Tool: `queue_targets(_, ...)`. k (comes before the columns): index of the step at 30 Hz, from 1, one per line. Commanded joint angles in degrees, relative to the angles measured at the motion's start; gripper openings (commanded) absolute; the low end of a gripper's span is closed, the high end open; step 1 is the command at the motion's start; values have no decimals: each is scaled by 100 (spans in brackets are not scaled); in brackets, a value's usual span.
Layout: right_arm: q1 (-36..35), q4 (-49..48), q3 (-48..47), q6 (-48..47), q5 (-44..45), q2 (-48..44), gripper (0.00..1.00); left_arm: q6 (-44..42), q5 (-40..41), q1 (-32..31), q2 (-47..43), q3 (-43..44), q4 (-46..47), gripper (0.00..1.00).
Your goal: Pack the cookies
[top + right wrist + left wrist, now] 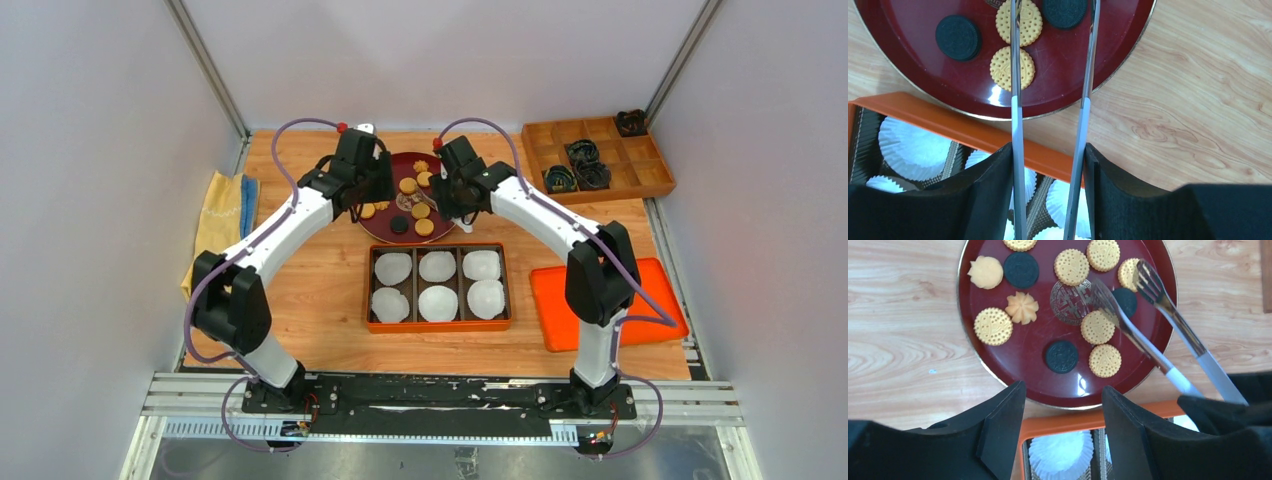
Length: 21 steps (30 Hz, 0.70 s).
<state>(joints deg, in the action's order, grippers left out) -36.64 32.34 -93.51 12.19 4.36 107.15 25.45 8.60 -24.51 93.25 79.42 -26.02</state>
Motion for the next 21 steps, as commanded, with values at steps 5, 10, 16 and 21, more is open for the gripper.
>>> queue_targets(5, -24, -36, -637, -218, 493, 514, 53, -85, 126, -18, -794, -381, 97, 63)
queue_targets(10, -22, -26, -958, -270, 490, 842, 52, -92, 167, -18, -867, -498, 92, 64)
queue_targets(16, -14, 53, -1326, -329, 544, 1179, 49, -76, 138, -18, -826, -579, 71, 63)
queue_targets(21, -10, 90, -1400, -317, 442, 1347, 47, -78, 114, -18, -794, -727, 130, 64)
